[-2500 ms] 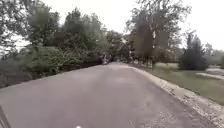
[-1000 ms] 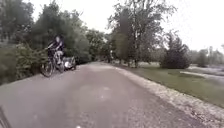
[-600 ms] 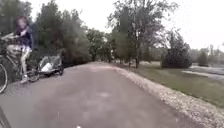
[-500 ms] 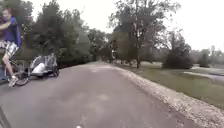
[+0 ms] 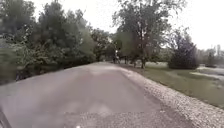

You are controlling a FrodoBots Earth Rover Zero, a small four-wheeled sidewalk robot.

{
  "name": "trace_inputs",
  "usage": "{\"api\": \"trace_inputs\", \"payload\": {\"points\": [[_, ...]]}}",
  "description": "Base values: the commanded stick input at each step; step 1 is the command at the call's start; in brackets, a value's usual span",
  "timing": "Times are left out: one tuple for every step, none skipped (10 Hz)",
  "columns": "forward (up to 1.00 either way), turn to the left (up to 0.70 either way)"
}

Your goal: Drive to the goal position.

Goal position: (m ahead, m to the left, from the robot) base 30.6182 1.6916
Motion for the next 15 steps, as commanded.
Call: {"api": "trace_inputs", "payload": {"points": [[1.0,0.01],[1.0,0.01],[1.0,0.01],[1.0,0.01],[1.0,0.0],[1.0,-0.07],[1.0,-0.1],[1.0,-0.1],[1.0,-0.1],[1.0,-0.1],[1.0,-0.09],[1.0,-0.06],[1.0,-0.03],[1.0,-0.01],[1.0,0.01]]}}
